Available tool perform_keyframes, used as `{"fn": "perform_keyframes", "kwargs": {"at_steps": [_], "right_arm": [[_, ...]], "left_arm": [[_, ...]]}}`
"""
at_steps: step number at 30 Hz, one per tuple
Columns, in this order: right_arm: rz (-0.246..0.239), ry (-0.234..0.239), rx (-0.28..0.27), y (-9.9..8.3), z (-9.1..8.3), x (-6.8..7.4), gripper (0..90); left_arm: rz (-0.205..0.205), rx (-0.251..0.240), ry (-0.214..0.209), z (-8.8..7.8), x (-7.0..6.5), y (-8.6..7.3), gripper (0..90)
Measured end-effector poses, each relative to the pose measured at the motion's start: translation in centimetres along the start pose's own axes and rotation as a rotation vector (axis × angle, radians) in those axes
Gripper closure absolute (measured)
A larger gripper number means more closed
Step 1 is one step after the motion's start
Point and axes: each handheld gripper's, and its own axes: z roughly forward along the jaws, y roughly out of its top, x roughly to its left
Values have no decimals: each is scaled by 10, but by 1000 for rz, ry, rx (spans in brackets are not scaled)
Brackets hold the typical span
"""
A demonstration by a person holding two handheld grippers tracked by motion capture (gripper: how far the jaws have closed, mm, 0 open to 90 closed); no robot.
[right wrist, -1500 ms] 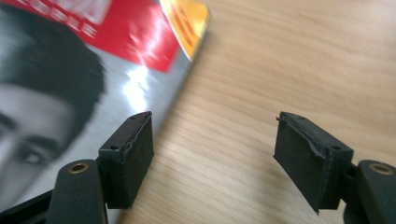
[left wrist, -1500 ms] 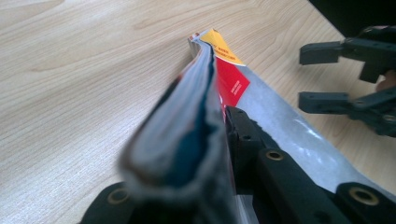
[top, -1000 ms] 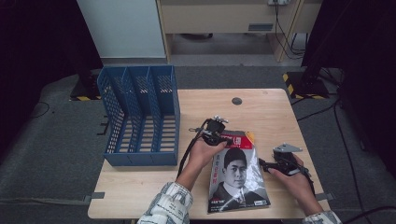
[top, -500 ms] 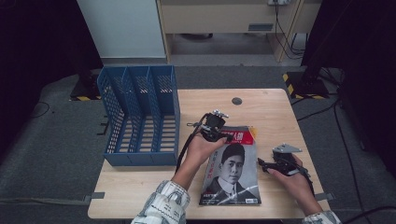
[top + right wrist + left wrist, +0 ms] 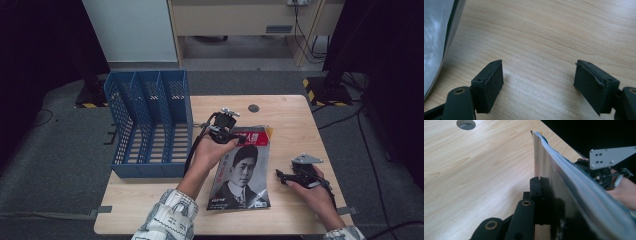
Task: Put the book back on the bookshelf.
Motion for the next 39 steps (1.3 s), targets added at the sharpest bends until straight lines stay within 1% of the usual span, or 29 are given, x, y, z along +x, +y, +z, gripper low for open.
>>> {"fn": "perform_keyframes", "kwargs": {"at_steps": [7, 12, 18, 22, 30, 33, 39], "right_arm": [[-1, 1, 0, 0, 0, 0, 235], [-2, 1, 1, 0, 0, 0, 235], [-2, 3, 3, 0, 0, 0, 235], [-2, 3, 3, 0, 0, 0, 235], [-3, 3, 3, 0, 0, 0, 235], [-3, 3, 3, 0, 0, 0, 235], [-1, 4, 3, 0, 0, 0, 235]], "left_arm": [[-10, -20, -16, -15, -5, 11, 864], [-12, -33, -20, -26, -10, 19, 864], [-11, -56, -7, -43, -16, 29, 864], [6, -62, 8, -52, -20, 34, 864], [1, -81, 24, -64, -23, 40, 864], [-2, -94, 34, -71, -25, 44, 864], [5, -103, 45, -85, -29, 51, 864]]}}
